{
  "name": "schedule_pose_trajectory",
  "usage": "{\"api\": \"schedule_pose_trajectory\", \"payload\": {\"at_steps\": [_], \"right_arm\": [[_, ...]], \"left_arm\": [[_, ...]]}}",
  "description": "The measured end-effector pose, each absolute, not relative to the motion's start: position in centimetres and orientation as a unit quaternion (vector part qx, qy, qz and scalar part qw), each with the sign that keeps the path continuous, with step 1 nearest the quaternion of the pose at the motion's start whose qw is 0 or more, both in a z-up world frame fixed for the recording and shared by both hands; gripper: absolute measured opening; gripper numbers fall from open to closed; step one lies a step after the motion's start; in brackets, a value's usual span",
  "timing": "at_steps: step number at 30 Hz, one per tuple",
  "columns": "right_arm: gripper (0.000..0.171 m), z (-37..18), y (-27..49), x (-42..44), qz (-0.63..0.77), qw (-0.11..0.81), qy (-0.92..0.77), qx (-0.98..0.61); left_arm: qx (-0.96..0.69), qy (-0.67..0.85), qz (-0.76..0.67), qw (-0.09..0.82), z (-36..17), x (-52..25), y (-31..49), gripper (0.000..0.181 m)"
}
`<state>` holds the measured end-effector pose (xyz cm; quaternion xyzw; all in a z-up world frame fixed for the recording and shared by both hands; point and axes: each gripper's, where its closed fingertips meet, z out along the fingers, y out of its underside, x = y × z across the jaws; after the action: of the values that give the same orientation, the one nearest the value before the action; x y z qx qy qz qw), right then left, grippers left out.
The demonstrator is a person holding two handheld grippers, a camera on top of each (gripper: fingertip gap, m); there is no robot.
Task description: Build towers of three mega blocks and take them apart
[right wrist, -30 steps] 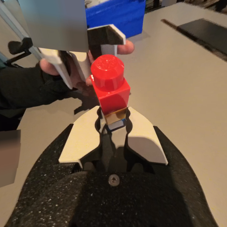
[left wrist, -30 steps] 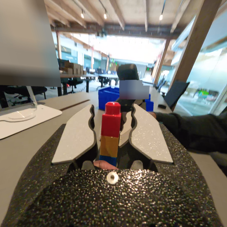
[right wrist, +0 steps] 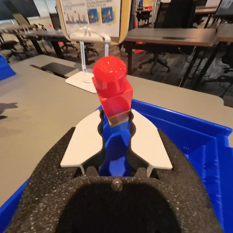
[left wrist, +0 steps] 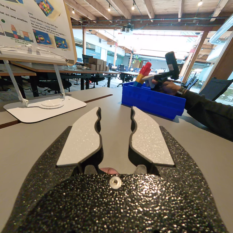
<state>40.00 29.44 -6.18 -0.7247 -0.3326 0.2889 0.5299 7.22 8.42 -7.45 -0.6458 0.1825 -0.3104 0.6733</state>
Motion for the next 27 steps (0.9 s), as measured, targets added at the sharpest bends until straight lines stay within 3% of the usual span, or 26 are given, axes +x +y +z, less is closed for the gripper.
{"api": "schedule_pose_trajectory", "payload": {"at_steps": [12,17,27], "right_arm": [[0.039,-10.0,30.3,39.0,0.230,0.477,-0.337,-0.778],[0.039,-14.1,30.4,39.0,0.223,0.399,-0.337,-0.823],[0.043,-14.9,30.4,38.8,0.202,0.394,-0.338,-0.831]], "left_arm": [[-0.648,0.199,-0.297,0.673,-7.6,7.7,8.3,0.043],[-0.650,0.206,-0.291,0.671,-7.8,7.9,8.3,0.043],[-0.650,0.204,-0.292,0.671,-7.8,7.8,8.3,0.043]]}}
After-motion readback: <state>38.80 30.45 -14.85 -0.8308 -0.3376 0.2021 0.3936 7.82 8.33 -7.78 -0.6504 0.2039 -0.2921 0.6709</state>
